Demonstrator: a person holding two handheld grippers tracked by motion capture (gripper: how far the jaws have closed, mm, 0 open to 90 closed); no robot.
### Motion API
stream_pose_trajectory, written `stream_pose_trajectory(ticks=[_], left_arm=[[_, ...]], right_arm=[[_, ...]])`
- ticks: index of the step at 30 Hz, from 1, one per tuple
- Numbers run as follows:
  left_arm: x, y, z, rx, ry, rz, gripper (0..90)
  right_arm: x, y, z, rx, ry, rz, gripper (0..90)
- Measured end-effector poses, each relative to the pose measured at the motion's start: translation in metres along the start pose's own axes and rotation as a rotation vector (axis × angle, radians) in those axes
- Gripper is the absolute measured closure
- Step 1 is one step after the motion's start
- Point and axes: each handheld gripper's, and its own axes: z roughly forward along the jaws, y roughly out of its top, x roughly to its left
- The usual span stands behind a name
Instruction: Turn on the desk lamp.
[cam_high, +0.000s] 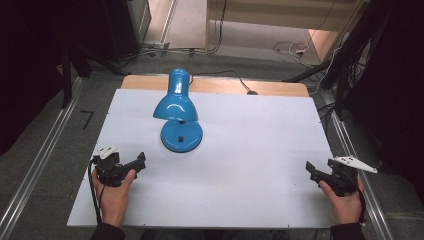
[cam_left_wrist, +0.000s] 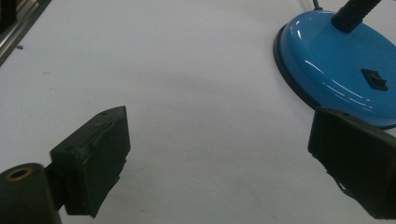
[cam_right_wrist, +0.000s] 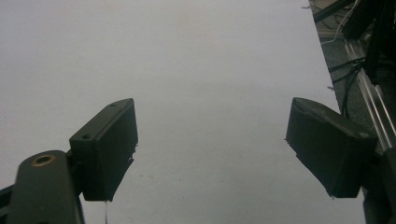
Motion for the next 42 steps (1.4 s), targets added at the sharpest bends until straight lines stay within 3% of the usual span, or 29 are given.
stream_pose_trajectory(ticks=[16, 23, 42], left_arm=[[-0.008, 0.004, 0.005, -0.015, -0.013, 0.026, 9.9], [-0.012, 0.007, 0.008, -0.022, -0.017, 0.056, 11.8], [-0.025, 0.014, 0.022, -0.005, -0.047, 0.065, 14.7]], right_arm=[[-0.003, -0.001, 0.001, 0.011, 0.014, 0.020, 15.3], [-0.003, -0.001, 0.001, 0.012, 0.018, 0.021, 15.3], [-0.004, -0.002, 0.002, 0.017, 0.024, 0.035, 15.4]])
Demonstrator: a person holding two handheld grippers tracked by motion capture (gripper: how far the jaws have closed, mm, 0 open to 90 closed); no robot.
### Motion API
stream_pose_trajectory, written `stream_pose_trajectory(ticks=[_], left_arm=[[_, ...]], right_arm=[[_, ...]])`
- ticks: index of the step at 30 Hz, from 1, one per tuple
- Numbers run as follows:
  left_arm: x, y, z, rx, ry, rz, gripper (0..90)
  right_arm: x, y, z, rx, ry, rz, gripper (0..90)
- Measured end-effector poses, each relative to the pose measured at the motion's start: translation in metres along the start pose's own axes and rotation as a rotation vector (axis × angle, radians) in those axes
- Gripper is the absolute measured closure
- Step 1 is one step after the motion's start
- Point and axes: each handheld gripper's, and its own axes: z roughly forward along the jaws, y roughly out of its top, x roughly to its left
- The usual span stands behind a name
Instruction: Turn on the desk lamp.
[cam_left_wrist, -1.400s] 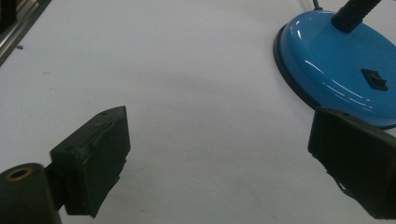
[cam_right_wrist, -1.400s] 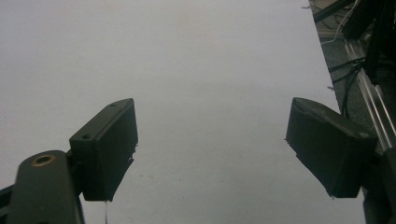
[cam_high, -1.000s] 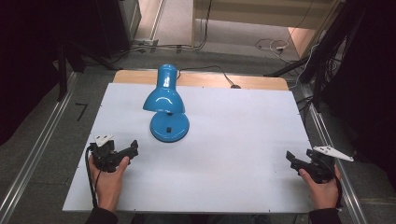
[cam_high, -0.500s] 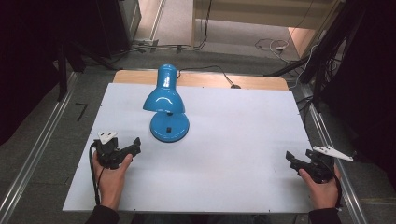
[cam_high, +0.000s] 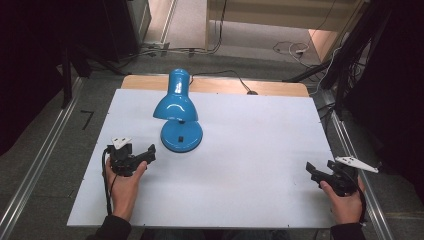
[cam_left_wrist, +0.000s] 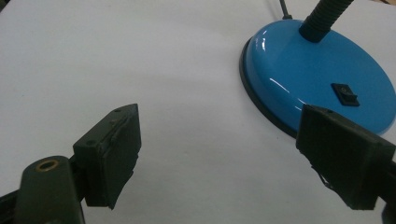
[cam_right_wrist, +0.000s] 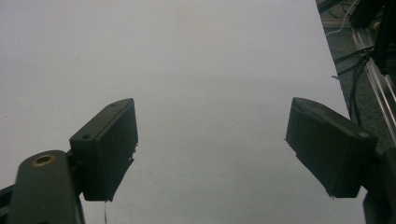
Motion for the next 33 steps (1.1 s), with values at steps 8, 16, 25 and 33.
stream_pose_trajectory(ticks=[8, 16, 25, 33], left_arm=[[-0.006, 0.002, 0.006, 0.012, -0.021, 0.004, 14.8], [-0.013, 0.004, 0.013, 0.015, -0.036, 0.010, 16.9], [-0.020, 0.007, 0.021, 0.016, -0.057, 0.013, 20.1], [-0.027, 0.010, 0.024, 0.019, -0.081, 0.032, 26.1]], right_arm=[[0.000, 0.000, 0.000, -0.001, 0.002, 0.000, 15.4], [0.000, 0.000, 0.000, -0.003, 0.002, 0.002, 15.4], [-0.001, 0.000, 0.001, 0.000, 0.004, 0.005, 15.4], [-0.002, 0.000, 0.001, -0.004, 0.007, 0.007, 15.6]])
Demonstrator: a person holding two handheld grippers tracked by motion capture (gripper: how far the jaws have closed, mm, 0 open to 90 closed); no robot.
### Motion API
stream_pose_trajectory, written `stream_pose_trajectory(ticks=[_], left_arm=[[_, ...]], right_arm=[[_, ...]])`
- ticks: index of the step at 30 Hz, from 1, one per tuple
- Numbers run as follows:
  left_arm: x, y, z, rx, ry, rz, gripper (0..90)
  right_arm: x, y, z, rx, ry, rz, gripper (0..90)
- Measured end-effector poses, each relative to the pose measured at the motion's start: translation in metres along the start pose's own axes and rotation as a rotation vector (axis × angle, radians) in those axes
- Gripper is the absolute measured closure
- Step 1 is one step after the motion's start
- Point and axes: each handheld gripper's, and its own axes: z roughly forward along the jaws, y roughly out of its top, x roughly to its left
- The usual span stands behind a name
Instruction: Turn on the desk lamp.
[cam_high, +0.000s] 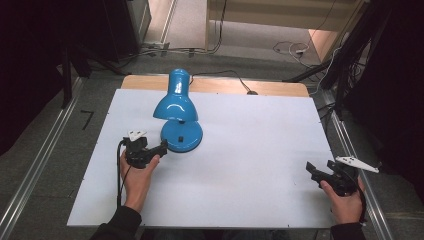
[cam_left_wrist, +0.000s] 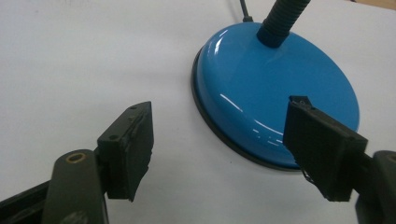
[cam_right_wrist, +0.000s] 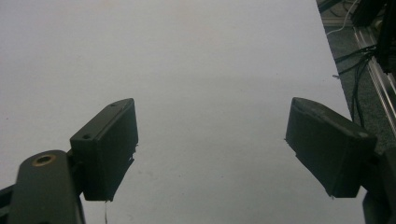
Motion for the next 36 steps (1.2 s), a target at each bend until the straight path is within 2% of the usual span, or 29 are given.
stream_pose_trajectory(ticks=[7, 13, 19, 22, 23, 24, 29, 33, 36], left_arm=[[-0.005, 0.003, 0.003, -0.007, -0.026, -0.002, 29.6], [-0.010, 0.006, 0.007, -0.014, -0.025, 0.015, 31.7], [-0.012, 0.007, 0.013, -0.002, -0.053, 0.014, 40.1], [-0.014, 0.008, 0.016, -0.001, -0.064, 0.011, 47.8], [-0.014, 0.009, 0.017, -0.005, -0.065, 0.014, 47.8], [-0.015, 0.010, 0.018, -0.010, -0.065, 0.019, 53.4], [-0.023, 0.012, 0.023, -0.013, -0.061, 0.062, 68.8], [-0.027, 0.013, 0.027, -0.008, -0.064, 0.074, 79.3], [-0.028, 0.013, 0.029, -0.004, -0.068, 0.083, 82.7]], right_arm=[[0.000, 0.000, 0.000, 0.001, 0.000, 0.004, 15.7], [0.000, 0.000, -0.001, -0.001, 0.001, 0.005, 15.7], [0.000, 0.000, 0.000, -0.002, 0.007, 0.003, 15.9], [0.000, 0.000, 0.000, -0.003, 0.009, 0.006, 16.2], [0.000, 0.000, 0.000, -0.003, 0.009, 0.006, 16.2], [0.000, 0.000, 0.000, -0.001, 0.009, 0.007, 16.3], [0.000, 0.000, 0.000, -0.004, 0.011, 0.007, 16.6], [-0.001, 0.000, 0.000, -0.004, 0.011, 0.009, 16.8], [-0.001, 0.000, -0.001, -0.006, 0.010, 0.010, 16.9]])
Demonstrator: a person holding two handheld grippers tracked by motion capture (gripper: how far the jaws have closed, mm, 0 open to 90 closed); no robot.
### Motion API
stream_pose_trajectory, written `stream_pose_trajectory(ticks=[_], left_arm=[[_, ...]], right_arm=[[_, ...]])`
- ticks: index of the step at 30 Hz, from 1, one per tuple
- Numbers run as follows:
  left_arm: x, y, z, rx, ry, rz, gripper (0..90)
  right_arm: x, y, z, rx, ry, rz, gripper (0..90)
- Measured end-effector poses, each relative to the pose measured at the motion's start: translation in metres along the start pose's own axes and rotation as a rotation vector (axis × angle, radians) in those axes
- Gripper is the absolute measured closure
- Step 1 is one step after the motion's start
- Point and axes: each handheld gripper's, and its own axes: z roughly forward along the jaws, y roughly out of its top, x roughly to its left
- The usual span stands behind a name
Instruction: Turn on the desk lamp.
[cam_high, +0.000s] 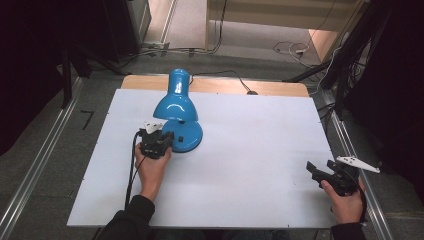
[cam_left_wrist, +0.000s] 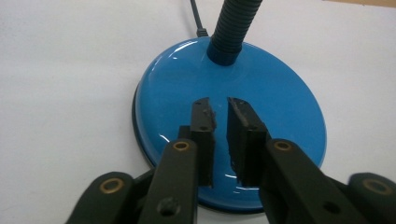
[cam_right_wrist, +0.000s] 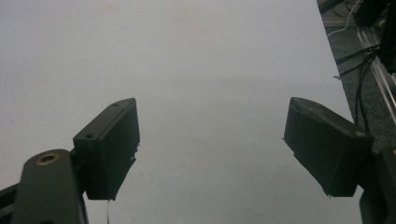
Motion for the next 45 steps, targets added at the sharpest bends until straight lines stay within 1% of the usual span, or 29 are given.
stream_pose_trajectory(ticks=[1, 2, 3, 4, 7, 9, 13, 19, 21, 26, 33, 35, 36, 37, 41, 45], left_arm=[[-0.001, 0.000, 0.000, -0.001, -0.001, 0.000, 83.9], [-0.002, 0.001, 0.001, 0.001, -0.013, 0.007, 87.4], [-0.002, 0.001, 0.001, 0.001, -0.013, 0.007, 89.3], [-0.004, 0.002, 0.001, 0.003, -0.024, 0.014, 89.9], [-0.005, 0.002, 0.002, 0.008, -0.033, 0.021, 90.0], [-0.006, 0.002, 0.003, 0.010, -0.042, 0.018, 90.0], [-0.009, 0.003, 0.006, 0.018, -0.063, 0.035, 90.0], [-0.011, 0.002, 0.006, 0.017, -0.074, 0.043, 90.0], [-0.010, 0.002, 0.006, 0.026, -0.078, 0.049, 90.0], [-0.011, 0.001, 0.007, 0.027, -0.085, 0.050, 90.0], [-0.013, 0.000, 0.008, 0.037, -0.088, 0.056, 90.0], [-0.014, 0.000, 0.008, 0.034, -0.085, 0.058, 90.0], [-0.014, -0.001, 0.008, 0.032, -0.087, 0.057, 90.0], [-0.015, -0.001, 0.008, 0.029, -0.085, 0.069, 90.0], [-0.014, -0.001, 0.008, 0.032, -0.091, 0.066, 90.0], [-0.015, -0.002, 0.008, 0.029, -0.087, 0.076, 90.0]], right_arm=[[0.000, 0.000, 0.000, 0.000, 0.000, 0.000, 16.9], [0.000, 0.000, 0.000, 0.000, 0.000, -0.001, 17.0], [0.000, 0.000, 0.000, 0.000, 0.001, 0.000, 17.1], [0.000, 0.000, 0.000, 0.000, 0.001, 0.000, 17.1], [0.000, 0.000, 0.000, 0.000, 0.003, 0.000, 17.2], [0.000, 0.000, 0.000, 0.000, 0.002, 0.000, 17.3], [0.000, 0.000, 0.000, -0.001, 0.003, -0.001, 17.4], [-0.001, 0.000, 0.000, -0.001, 0.003, -0.001, 17.5], [0.000, 0.000, 0.000, -0.001, 0.003, -0.001, 17.6], [-0.001, 0.000, 0.000, -0.002, 0.006, 0.000, 17.7], [-0.001, 0.000, 0.000, -0.001, 0.007, 0.006, 17.8], [-0.001, 0.000, 0.000, -0.004, 0.008, 0.002, 17.8], [-0.001, 0.000, -0.001, -0.002, 0.007, 0.008, 17.7], [-0.001, 0.000, -0.001, -0.001, 0.007, 0.010, 17.7], [-0.002, 0.000, 0.000, -0.004, 0.008, 0.007, 17.8], [-0.002, 0.000, -0.001, -0.003, 0.008, 0.006, 17.8]])
